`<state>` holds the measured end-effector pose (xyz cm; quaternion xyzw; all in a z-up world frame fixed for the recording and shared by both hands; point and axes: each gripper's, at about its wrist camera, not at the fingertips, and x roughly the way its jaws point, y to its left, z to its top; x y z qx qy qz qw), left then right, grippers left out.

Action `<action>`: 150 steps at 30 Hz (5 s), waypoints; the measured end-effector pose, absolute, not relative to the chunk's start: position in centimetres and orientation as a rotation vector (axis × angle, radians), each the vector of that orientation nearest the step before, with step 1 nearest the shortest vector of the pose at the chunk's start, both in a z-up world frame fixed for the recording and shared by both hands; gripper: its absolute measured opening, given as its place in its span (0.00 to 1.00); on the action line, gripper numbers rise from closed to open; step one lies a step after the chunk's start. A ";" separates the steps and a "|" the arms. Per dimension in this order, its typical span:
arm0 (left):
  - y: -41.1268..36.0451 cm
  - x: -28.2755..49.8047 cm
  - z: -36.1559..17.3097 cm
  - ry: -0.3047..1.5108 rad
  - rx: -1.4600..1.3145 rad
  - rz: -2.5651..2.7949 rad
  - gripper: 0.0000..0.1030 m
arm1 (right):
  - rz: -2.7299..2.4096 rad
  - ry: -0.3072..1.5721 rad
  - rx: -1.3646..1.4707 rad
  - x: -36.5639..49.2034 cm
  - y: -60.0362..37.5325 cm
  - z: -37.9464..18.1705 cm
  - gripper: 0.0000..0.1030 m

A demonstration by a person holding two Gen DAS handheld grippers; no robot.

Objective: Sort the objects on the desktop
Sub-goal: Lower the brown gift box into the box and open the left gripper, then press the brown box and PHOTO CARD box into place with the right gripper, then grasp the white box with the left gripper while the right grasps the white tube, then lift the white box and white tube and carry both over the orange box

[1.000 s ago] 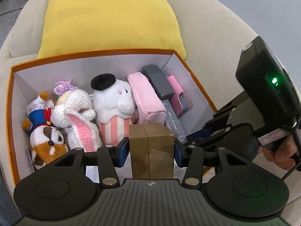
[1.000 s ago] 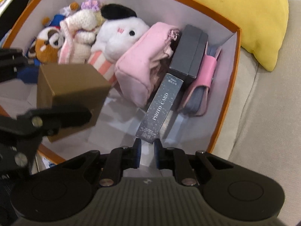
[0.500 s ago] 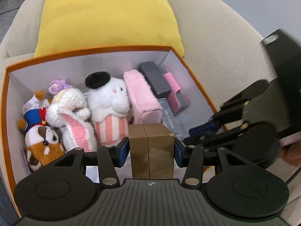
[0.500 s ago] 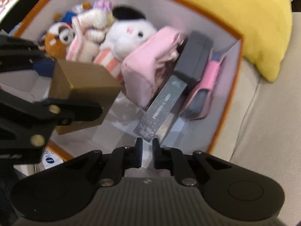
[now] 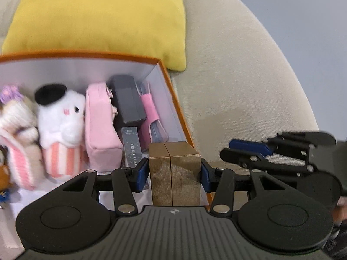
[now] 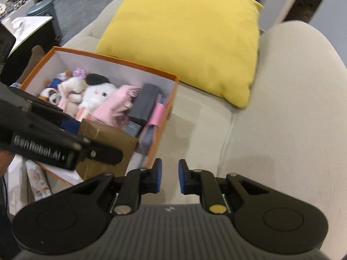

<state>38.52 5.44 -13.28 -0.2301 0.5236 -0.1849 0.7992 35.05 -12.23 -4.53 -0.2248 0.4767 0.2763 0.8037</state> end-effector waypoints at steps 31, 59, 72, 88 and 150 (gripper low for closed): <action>6.6 36.2 -11.2 1.113 -0.397 -0.361 0.57 | 0.768 1.049 -0.355 32.9 -11.7 -4.9 0.14; 13.0 31.0 -13.0 1.015 -0.271 -0.362 0.52 | 0.469 1.724 -0.592 36.2 -0.9 -13.3 0.13; 13.8 30.1 -12.3 0.989 -0.287 -0.374 0.52 | 0.407 1.443 -0.429 35.8 -3.9 -12.0 0.11; 15.0 26.7 -9.7 0.918 -0.247 -0.329 0.53 | 0.580 1.246 -0.347 32.6 -4.0 -7.0 0.13; 15.5 10.3 -14.5 1.021 -0.245 0.221 0.68 | 0.749 0.999 0.346 16.1 -9.2 -12.6 0.02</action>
